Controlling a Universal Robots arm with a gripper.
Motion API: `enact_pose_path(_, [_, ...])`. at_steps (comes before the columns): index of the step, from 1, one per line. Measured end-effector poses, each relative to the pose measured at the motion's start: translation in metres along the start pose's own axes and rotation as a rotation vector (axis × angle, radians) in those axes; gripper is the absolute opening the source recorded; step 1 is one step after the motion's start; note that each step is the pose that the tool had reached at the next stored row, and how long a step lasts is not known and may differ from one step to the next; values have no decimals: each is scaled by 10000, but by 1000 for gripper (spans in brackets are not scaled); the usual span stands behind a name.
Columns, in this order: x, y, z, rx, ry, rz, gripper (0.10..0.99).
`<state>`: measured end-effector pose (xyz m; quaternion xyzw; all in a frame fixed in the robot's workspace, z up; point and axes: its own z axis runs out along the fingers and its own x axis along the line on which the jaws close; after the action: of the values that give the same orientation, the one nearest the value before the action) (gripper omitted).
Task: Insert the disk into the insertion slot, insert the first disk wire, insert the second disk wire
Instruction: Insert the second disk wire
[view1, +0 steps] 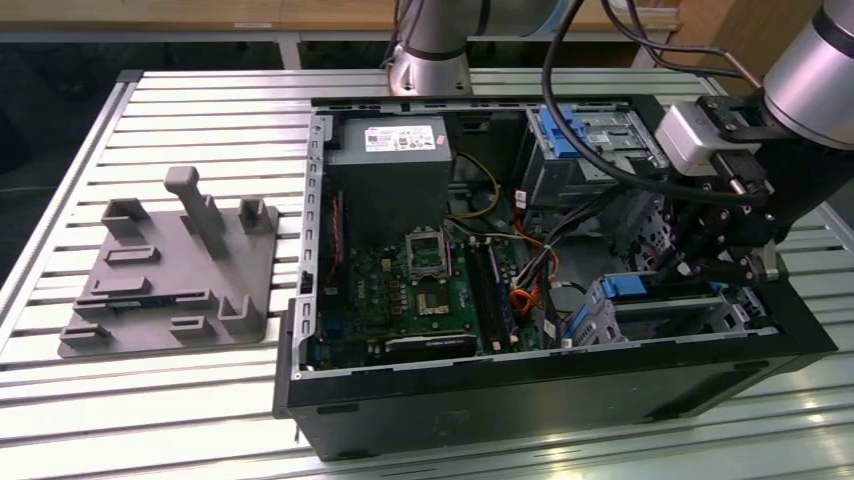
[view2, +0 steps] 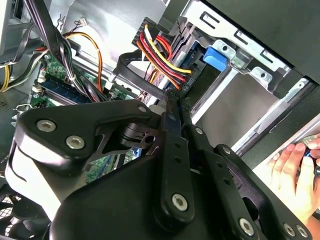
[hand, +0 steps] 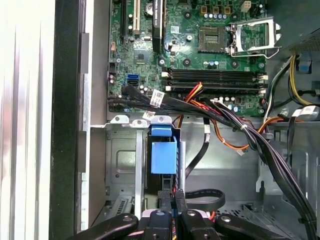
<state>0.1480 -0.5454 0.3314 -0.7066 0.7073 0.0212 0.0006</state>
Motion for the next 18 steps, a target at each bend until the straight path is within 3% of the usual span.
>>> enact_pose_path(8, [3, -1, 30, 1, -4, 0, 149])
enact_pose_path(9, [2, 0, 10, 0, -11, 0, 161])
enact_pose_path(11, [0, 5, -55, 1, -3, 10, 278])
enact_pose_path(14, [-5, 14, -141, 6, -3, 38, 337])
enact_pose_path(15, [-10, 17, -162, 13, -3, 48, 400])
enact_pose_path(18, [-46, 27, -216, 43, -8, 86, 400])
